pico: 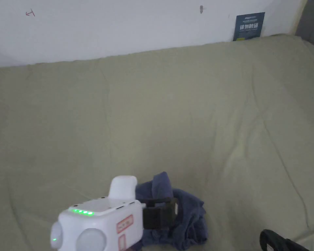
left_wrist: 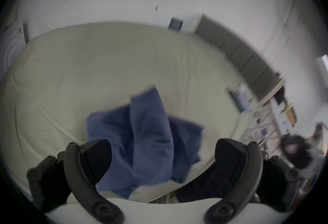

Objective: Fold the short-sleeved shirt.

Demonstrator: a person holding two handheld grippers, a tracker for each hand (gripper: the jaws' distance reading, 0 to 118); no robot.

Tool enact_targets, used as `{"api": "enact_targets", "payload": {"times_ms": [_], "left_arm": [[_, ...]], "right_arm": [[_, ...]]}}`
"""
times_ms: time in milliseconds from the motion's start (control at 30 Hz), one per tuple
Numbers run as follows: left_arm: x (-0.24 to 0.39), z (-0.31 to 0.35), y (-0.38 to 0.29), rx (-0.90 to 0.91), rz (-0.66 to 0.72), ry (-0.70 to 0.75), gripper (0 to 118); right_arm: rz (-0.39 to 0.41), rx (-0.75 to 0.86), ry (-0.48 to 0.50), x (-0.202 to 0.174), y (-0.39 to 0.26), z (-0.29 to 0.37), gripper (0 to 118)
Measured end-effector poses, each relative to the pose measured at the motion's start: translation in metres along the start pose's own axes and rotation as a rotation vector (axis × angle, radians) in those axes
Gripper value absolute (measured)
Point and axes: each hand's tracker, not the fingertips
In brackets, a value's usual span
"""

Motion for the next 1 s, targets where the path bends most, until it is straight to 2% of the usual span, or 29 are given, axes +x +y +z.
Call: {"api": "enact_targets", "payload": {"times_ms": [67,100,133,200,233,267,300,367,567,667,733,767,867,933,1000], "left_arm": [[-0.023,0.028,0.003,0.083,-0.006,-0.034,117],[-0.037,0.031,0.002,0.092,0.013,0.029,114],[-0.054,0.031,0.0,0.09,0.066,0.068,99],[-0.085,0.027,-0.005,0.116,0.258,0.009,23],[-0.095,0.019,-0.008,0.129,0.343,-0.004,5],[-0.094,0.005,-0.013,0.126,0.355,0.02,5],[-0.089,-0.009,-0.014,0.116,0.309,0.025,2],[-0.068,-0.04,-0.021,0.059,0.261,-0.055,2],[0.002,-0.124,-0.055,-0.092,0.309,-0.234,2],[0.009,-0.14,-0.064,-0.14,0.262,-0.165,2],[0.002,-0.123,-0.06,-0.104,0.299,-0.2,2],[0.003,-0.109,-0.056,-0.091,0.276,-0.196,2],[0.003,-0.051,-0.05,-0.053,0.101,-0.169,2],[-0.005,-0.016,-0.051,-0.023,0.072,-0.162,2],[-0.02,0.009,-0.054,-0.007,0.094,-0.138,2]], "right_arm": [[-0.016,-0.004,0.006,0.003,-0.001,-0.004,0],[-0.023,-0.008,0.008,0.004,-0.001,-0.007,0],[-0.029,-0.014,0.009,0.006,-0.002,-0.009,0],[-0.047,-0.034,0.011,0.008,-0.004,-0.013,0],[-0.058,-0.037,0.012,0.009,-0.005,-0.013,0],[-0.068,-0.034,0.016,0.01,-0.005,-0.011,0],[-0.074,-0.034,0.016,0.011,-0.005,-0.011,0],[-0.08,-0.037,0.0,0.012,-0.006,-0.01,0],[-0.094,-0.036,-0.05,0.019,-0.003,0.001,0],[-0.084,-0.042,-0.057,0.02,0.0,0.003,0],[-0.066,-0.079,-0.031,0.018,0.004,-0.003,0],[-0.05,-0.092,-0.009,0.015,0.005,-0.007,0],[0.003,-0.151,0.078,0.001,0.011,-0.032,0],[0.01,-0.182,0.162,-0.008,0.016,-0.062,0],[-0.016,-0.22,0.24,-0.014,0.02,-0.1,0]]}}
